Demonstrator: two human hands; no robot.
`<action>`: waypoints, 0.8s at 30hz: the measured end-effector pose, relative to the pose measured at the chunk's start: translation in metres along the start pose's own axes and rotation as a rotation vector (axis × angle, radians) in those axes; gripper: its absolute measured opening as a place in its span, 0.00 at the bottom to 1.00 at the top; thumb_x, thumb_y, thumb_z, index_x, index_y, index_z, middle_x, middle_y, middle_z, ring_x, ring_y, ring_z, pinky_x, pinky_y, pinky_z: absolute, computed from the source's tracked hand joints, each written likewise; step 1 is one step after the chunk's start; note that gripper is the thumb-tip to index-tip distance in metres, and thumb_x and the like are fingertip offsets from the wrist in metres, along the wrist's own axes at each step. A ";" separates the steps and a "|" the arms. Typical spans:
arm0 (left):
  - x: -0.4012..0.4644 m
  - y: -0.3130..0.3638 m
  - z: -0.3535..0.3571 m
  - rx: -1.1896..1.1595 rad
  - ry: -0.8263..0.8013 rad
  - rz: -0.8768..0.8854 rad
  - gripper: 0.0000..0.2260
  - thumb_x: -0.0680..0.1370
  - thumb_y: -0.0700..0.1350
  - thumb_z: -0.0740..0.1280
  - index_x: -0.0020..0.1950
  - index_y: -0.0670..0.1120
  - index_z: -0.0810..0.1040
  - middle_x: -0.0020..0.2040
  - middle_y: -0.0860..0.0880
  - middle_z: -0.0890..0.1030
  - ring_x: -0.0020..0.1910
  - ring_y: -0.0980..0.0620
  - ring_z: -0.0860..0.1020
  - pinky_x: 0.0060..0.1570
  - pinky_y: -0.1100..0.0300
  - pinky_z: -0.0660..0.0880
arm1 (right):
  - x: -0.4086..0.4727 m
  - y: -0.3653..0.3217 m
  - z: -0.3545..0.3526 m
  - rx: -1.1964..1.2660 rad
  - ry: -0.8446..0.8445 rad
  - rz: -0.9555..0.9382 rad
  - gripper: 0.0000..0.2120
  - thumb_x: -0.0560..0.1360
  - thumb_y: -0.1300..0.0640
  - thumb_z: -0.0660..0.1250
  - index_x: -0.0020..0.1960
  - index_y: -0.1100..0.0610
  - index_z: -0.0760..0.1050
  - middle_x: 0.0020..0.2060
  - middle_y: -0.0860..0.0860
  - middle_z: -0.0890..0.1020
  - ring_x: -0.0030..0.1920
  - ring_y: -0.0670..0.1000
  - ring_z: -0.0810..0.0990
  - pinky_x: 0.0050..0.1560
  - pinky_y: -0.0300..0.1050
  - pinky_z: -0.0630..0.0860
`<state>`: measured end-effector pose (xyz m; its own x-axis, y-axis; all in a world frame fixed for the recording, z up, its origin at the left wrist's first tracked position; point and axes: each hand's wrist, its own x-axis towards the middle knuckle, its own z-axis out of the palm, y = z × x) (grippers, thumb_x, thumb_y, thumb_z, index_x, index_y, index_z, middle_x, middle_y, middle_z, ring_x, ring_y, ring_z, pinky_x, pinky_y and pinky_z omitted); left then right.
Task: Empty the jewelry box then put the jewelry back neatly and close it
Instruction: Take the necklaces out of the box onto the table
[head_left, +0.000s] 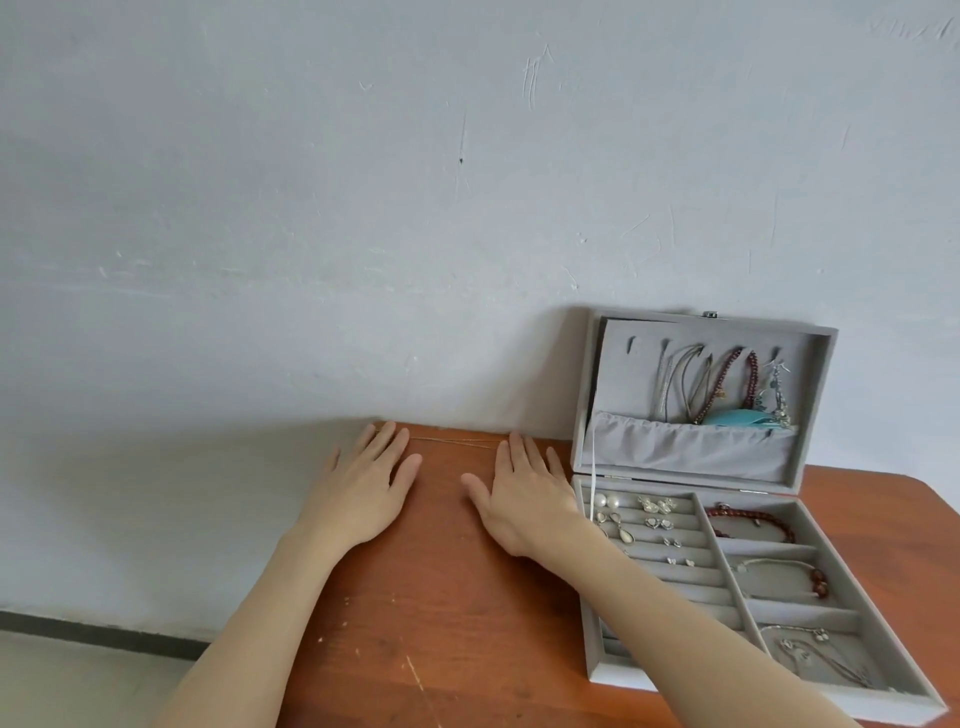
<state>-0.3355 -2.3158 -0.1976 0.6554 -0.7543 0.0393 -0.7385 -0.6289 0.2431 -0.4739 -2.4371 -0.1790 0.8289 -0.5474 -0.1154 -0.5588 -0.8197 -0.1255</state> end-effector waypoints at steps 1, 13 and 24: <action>0.001 -0.001 0.000 0.009 -0.024 -0.008 0.25 0.80 0.58 0.44 0.76 0.52 0.50 0.77 0.55 0.47 0.75 0.55 0.43 0.74 0.50 0.45 | 0.001 0.000 0.000 -0.005 0.004 0.006 0.35 0.79 0.40 0.41 0.75 0.64 0.42 0.76 0.58 0.45 0.76 0.54 0.42 0.74 0.52 0.39; -0.035 0.030 -0.013 -0.197 0.232 0.124 0.21 0.81 0.53 0.52 0.72 0.49 0.63 0.73 0.51 0.63 0.73 0.53 0.59 0.72 0.54 0.56 | -0.041 0.012 -0.027 0.156 0.521 -0.201 0.12 0.77 0.61 0.59 0.59 0.62 0.72 0.57 0.57 0.76 0.58 0.59 0.74 0.54 0.51 0.74; -0.047 0.145 -0.026 -0.315 0.627 0.347 0.08 0.76 0.40 0.65 0.54 0.45 0.79 0.49 0.50 0.77 0.52 0.50 0.73 0.52 0.62 0.70 | -0.077 0.089 -0.052 0.449 0.927 -0.034 0.06 0.74 0.63 0.65 0.49 0.61 0.79 0.42 0.55 0.82 0.43 0.57 0.80 0.39 0.48 0.76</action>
<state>-0.4692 -2.3661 -0.1386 0.4315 -0.5916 0.6811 -0.8993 -0.2222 0.3767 -0.5862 -2.4766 -0.1304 0.4321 -0.5961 0.6768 -0.3354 -0.8028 -0.4929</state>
